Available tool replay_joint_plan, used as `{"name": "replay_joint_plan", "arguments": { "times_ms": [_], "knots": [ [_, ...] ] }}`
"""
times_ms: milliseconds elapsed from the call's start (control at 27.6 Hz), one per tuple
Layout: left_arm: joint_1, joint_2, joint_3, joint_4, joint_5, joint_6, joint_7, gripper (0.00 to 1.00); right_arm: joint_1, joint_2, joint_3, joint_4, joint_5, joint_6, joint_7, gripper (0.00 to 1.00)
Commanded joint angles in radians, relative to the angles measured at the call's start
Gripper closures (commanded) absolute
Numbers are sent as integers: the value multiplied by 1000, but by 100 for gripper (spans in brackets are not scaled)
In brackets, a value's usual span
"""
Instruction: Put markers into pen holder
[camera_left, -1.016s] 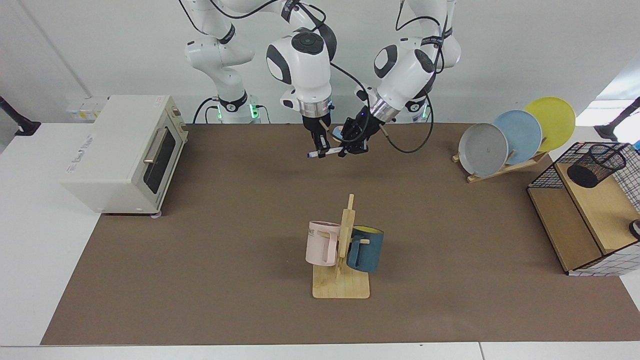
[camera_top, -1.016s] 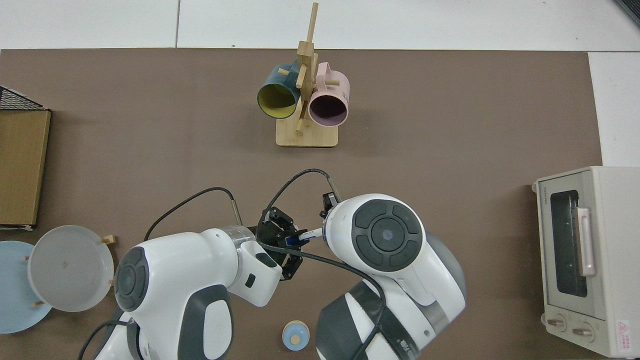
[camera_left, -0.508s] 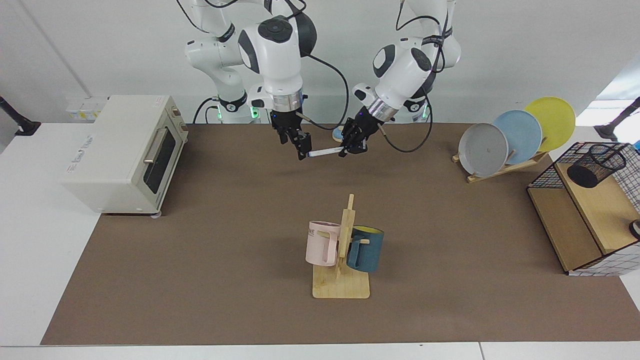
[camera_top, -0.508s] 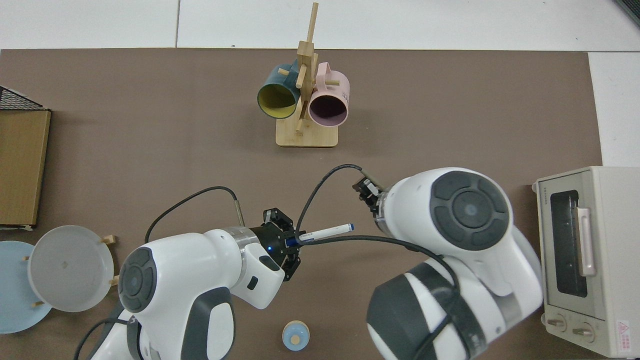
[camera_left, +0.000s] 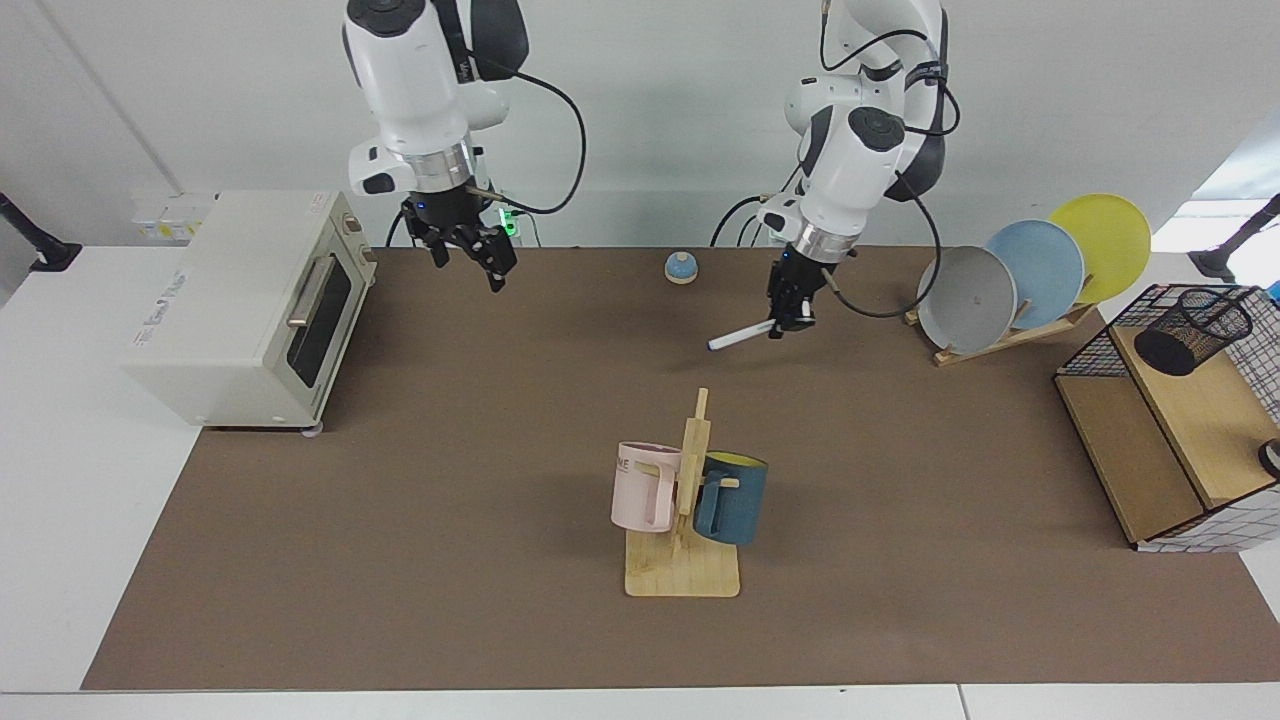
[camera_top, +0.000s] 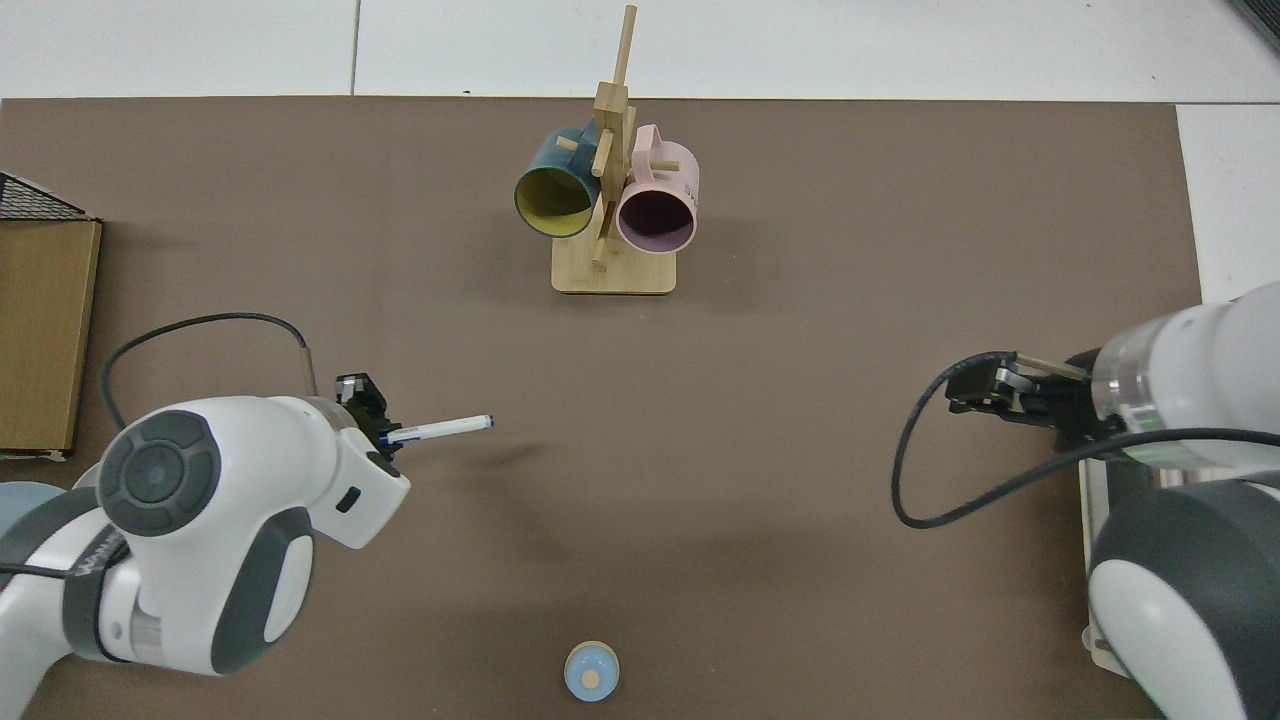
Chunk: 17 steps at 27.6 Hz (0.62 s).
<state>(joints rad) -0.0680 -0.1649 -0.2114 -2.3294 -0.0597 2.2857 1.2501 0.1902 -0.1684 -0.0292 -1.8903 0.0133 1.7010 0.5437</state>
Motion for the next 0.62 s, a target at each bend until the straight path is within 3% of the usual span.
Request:
{"name": "replay_joint_plan", "arguments": {
  "times_ms": [0,181,435,580],
  "knots": [
    [5,24,110,45,90,-67,-17,100,0,-11,-78,10,11,-57,-246,0],
    [5,70,210,189,188,-214,-12,100,0,-3,-143,31,10,-57,-428,0],
    [7,136,308,425,279,-501,-35,100,-5,49,-161,98,-10,-47,-516,0],
    [4,166,372,522,360,-566,-24,100,-2,84,-172,149,-10,-53,-516,0]
  ]
}}
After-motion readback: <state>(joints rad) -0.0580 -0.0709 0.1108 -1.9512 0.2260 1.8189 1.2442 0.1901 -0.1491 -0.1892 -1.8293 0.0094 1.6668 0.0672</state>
